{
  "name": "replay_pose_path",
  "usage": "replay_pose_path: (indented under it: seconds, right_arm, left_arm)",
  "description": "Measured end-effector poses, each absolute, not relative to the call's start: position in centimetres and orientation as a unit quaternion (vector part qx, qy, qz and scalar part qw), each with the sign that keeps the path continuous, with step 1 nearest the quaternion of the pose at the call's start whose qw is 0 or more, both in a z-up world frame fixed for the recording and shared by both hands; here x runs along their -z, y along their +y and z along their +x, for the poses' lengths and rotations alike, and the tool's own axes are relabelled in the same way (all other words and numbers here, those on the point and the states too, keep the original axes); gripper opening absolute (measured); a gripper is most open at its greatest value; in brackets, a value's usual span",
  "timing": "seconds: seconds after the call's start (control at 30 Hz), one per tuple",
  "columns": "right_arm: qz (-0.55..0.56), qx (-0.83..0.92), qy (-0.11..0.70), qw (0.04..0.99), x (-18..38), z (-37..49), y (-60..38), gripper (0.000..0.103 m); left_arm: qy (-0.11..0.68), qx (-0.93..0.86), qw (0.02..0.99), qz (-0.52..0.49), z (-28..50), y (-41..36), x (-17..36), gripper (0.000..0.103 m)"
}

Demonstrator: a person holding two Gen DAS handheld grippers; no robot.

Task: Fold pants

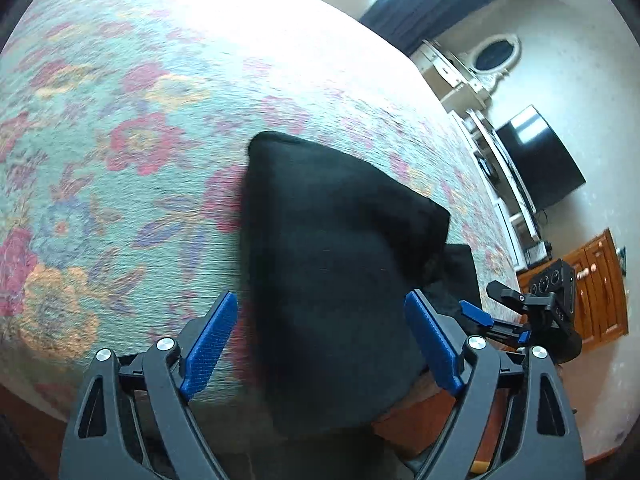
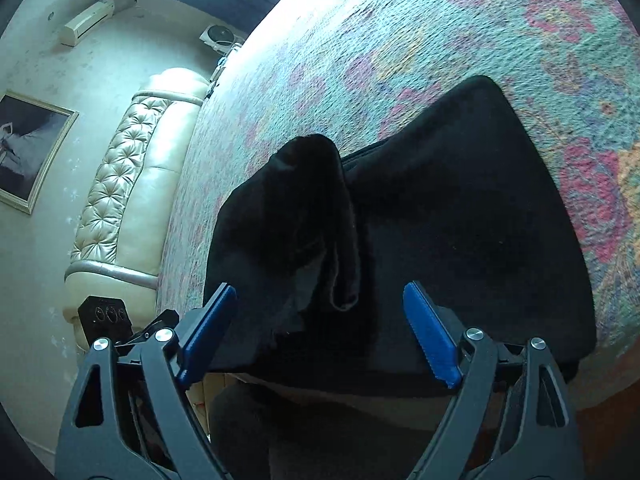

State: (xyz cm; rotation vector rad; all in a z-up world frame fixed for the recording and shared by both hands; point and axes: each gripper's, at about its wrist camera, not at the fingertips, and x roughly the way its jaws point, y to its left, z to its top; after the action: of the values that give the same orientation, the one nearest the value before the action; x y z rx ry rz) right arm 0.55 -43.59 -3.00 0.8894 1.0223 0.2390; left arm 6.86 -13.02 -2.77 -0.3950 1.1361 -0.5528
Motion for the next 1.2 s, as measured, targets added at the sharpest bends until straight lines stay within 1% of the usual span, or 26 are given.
replay_pose_path:
  seconds: [0.13,0.17,0.23,0.27,0.3,0.33,0.37,0.4,0.53,0.77,0.9,1.03,1.2]
  right_arm:
    - [0.420,-0.146,0.497,0.745,4.8,3.2,-41.7,0.085]
    - [0.418,-0.146,0.500,0.744,5.0,3.6,-41.3,0.085]
    - [0.406,-0.152,0.502,0.748,4.9,4.2,-40.3,0.085]
    - [0.397,-0.156,0.503,0.752,4.7,4.4,-39.7,0.081]
    - [0.391,-0.159,0.508,0.751,4.8,4.6,-39.2,0.073]
    - [0.383,-0.155,0.521,0.747,5.1,4.9,-38.6,0.051]
    - [0.374,-0.146,0.531,0.746,5.4,5.0,-38.3,0.032]
    - [0.370,-0.140,0.535,0.746,5.6,5.0,-38.1,0.022]
    - [0.381,-0.140,0.515,0.755,4.6,4.3,-38.3,0.015]
    - [0.312,-0.144,0.441,0.829,-3.5,1.9,-39.4,0.014]
    - [0.302,-0.125,0.416,0.849,-5.7,0.1,-42.0,0.013]
    - [0.311,-0.092,0.418,0.849,-5.3,-0.8,-45.6,0.013]
    - [0.342,-0.052,0.456,0.820,0.1,-2.0,-49.3,0.013]
  left_arm:
    - [0.565,0.224,0.756,-0.242,7.9,-9.5,6.7,0.084]
    - [0.576,0.226,0.738,-0.268,8.2,-8.9,7.8,0.085]
    - [0.575,0.226,0.716,-0.324,8.5,-7.7,9.1,0.087]
    - [0.576,0.225,0.709,-0.340,8.6,-7.5,9.3,0.088]
    - [0.577,0.224,0.704,-0.349,8.8,-7.3,9.4,0.089]
    - [0.576,0.225,0.701,-0.354,8.8,-7.2,9.5,0.091]
    - [0.575,0.228,0.701,-0.356,8.8,-7.2,9.6,0.091]
    - [0.572,0.230,0.702,-0.356,8.7,-7.1,9.6,0.092]
    - [0.573,0.227,0.708,-0.345,8.7,-7.9,9.0,0.092]
    - [0.564,0.236,0.723,-0.322,8.3,-10.2,7.3,0.092]
    - [0.566,0.247,0.722,-0.312,8.0,-11.3,7.1,0.092]
    - [0.568,0.259,0.720,-0.304,8.1,-13.3,6.9,0.092]
    - [0.564,0.285,0.720,-0.285,8.2,-15.3,6.8,0.092]
